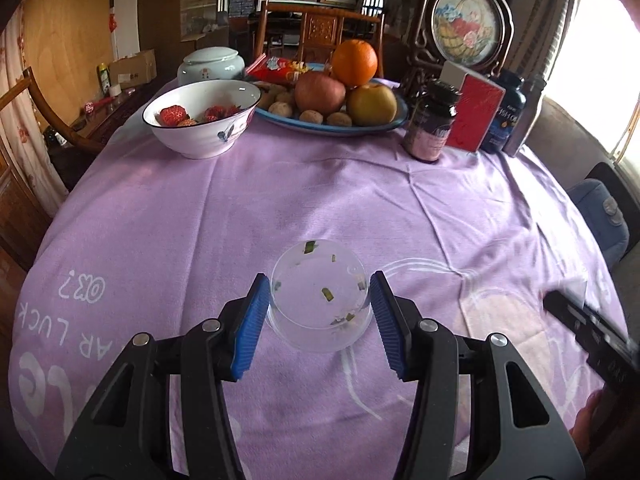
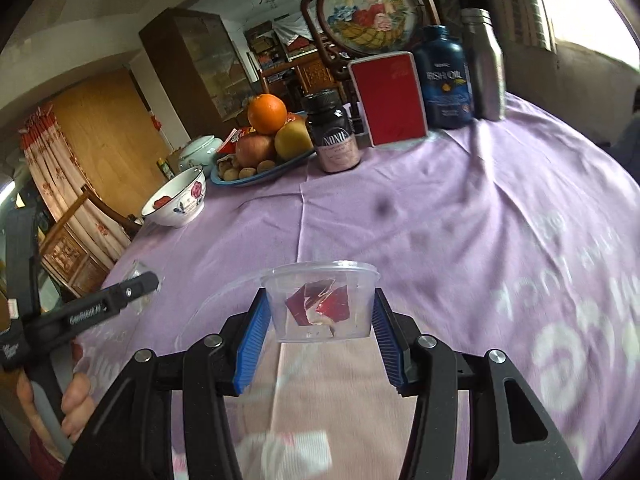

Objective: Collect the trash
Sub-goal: 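Grasp the clear plastic dish with the left tool while the right tool grasps the clear cup, then carry the clear dish and clear cup to the wastebasket and release both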

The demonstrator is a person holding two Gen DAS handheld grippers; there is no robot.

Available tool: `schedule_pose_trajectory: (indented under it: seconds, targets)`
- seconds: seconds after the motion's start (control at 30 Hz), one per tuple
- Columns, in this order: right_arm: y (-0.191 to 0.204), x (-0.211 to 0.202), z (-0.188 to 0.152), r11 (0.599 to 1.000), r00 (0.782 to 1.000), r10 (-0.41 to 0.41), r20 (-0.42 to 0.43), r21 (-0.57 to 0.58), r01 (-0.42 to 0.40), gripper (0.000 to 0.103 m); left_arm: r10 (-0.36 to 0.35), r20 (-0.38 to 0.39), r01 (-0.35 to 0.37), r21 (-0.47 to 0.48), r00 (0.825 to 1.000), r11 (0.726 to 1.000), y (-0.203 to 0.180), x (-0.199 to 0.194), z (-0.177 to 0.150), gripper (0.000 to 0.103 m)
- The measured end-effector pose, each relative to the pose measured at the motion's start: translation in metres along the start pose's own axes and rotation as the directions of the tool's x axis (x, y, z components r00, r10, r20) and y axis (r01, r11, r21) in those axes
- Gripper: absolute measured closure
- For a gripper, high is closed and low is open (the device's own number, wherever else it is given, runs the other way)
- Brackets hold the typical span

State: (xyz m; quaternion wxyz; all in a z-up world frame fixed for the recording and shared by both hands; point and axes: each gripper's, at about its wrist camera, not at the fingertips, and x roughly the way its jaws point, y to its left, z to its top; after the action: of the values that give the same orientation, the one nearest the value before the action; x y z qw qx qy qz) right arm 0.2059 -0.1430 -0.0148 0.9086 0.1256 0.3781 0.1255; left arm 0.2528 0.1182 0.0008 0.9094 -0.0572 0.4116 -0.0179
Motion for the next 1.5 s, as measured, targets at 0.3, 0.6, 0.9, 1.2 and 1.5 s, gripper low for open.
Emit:
schedule_pose_trajectory:
  seconds: [0.3,0.6,0.9,1.2,1.5]
  targets:
    - [-0.018,-0.045,-0.020,0.998,0.996,0.016,0.086,0.055,-0.020,0.052,0.035,0.086,-0.038,0.033,0.996,0.999,-0.016,-0.035,-0.023,0.051]
    - [-0.038,-0.108,-0.059,0.993,0.990,0.046,0.135,0.104,-0.060,0.052,-0.005,0.211,-0.005,0.048,0.978,0.999,-0.040,-0.093,-0.091,0.051]
    - [-0.049,-0.169,-0.094,0.998,0.981,-0.024,0.192,0.057,0.014,0.052,-0.018,0.258,-0.010,0.108,0.966,0.994,-0.080,-0.124,-0.129,0.051]
    - [-0.064,-0.214,-0.126,0.997,0.968,-0.080,0.239,0.041,0.073,0.052,-0.061,0.294,0.011,0.170,0.954,0.985,-0.124,-0.150,-0.148,0.051]
    - [-0.087,-0.260,-0.155,0.992,0.951,-0.118,0.286,0.070,0.102,0.052,-0.104,0.305,0.029,0.240,0.947,0.970,-0.165,-0.167,-0.168,0.051]
